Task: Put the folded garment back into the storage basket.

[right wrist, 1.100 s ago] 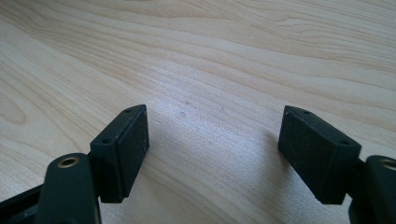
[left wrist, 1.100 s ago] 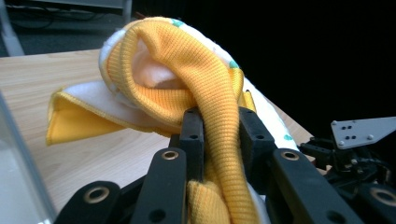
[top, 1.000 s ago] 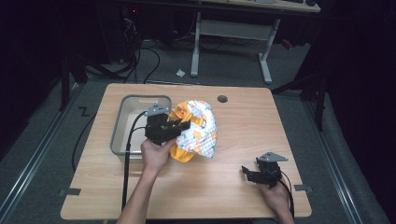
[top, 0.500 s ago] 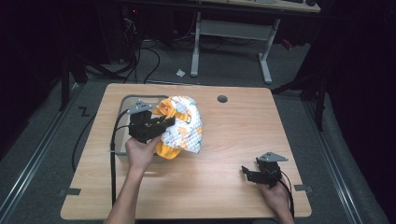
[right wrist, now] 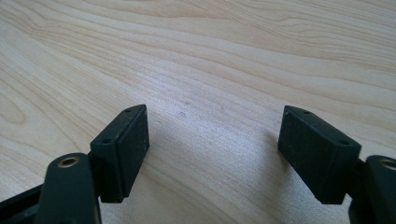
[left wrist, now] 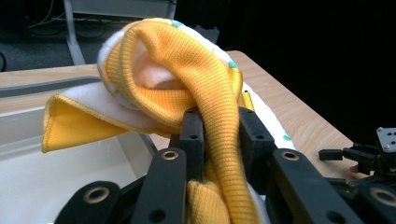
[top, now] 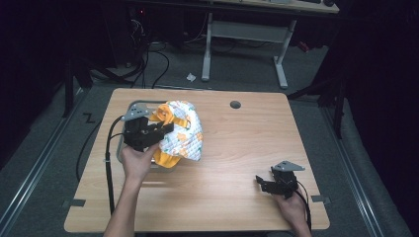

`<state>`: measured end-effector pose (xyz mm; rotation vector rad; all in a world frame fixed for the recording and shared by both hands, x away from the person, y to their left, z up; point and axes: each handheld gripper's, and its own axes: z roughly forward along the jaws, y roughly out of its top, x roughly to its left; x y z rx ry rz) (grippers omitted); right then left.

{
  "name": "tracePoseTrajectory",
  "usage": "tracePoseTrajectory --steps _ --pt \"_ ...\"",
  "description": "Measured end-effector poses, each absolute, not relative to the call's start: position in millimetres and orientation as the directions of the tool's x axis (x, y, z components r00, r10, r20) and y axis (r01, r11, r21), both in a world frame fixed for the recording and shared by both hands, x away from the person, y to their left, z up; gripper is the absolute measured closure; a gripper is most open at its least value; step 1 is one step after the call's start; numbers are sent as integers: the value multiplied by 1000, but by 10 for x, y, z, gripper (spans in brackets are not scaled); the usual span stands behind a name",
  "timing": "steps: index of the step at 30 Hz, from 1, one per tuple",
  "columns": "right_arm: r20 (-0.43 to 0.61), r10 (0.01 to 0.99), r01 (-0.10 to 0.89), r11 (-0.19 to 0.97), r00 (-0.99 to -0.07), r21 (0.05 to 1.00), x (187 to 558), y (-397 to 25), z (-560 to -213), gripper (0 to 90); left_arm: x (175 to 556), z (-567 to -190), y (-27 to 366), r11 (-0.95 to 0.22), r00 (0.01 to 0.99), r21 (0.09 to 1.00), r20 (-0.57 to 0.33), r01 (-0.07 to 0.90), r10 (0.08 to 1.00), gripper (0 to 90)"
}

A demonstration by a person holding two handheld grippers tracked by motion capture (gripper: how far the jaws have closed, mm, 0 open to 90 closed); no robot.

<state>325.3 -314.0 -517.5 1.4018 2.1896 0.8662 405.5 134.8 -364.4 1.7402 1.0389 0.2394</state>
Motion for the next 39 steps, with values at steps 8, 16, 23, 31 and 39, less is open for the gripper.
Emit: tracePoseTrajectory --steps 8,16,23,31,39 --pt "-2 908 661 306 -418 685 3254 -3140 -5175 248 4063 -3659 1437 -78 592 846 -301 528 747 745" --pt "-3 908 661 307 -419 685 3254 -3141 -5176 248 4071 -3661 1567 -68 572 846 -297 529 765 744" --pt "-3 908 660 308 -420 685 3255 -3143 -5175 248 4158 -3734 1656 -59 542 825 -313 561 780 744" --pt "-4 907 660 309 -421 685 3255 -3143 -5175 248 4217 -3787 1731 -59 523 817 -309 573 794 744" --pt "-4 908 660 308 -420 685 3255 -3143 -5175 248 4280 -3894 1839 -54 493 797 -317 602 810 744"
